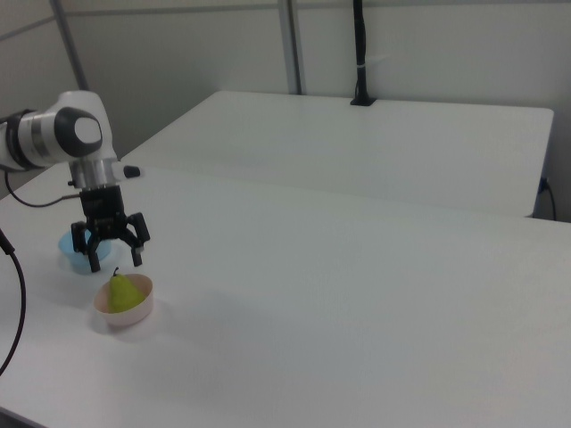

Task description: Place the pear in the bowl

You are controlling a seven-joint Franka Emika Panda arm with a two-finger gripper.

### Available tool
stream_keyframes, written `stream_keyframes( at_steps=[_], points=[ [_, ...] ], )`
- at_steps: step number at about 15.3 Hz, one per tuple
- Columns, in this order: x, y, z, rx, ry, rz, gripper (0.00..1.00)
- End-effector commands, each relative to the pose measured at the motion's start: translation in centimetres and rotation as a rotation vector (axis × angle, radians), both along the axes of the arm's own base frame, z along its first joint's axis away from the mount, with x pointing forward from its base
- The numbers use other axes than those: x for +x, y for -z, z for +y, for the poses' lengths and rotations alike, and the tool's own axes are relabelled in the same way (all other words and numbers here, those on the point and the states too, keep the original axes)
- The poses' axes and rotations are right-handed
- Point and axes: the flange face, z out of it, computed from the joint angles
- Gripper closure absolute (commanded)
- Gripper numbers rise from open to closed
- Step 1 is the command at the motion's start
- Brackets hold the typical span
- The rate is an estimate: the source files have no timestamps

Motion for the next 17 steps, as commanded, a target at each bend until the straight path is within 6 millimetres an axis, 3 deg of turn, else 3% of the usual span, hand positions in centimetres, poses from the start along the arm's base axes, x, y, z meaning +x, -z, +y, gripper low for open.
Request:
stream_keyframes(
  at_steps=[1,6,11,14,17],
  points=[
    [0.8,-6.4,-3.4,0.056,0.082,-0.102,0.0],
    [2.5,-13.4,-11.9,0.099,0.261,-0.241,0.0],
    [3.2,-16.6,-20.7,0.107,0.403,-0.309,0.0],
    [3.7,-17.3,-23.8,0.108,0.44,-0.328,0.0],
    [3.5,-18.0,-24.9,0.125,0.454,-0.338,0.0]
  ],
)
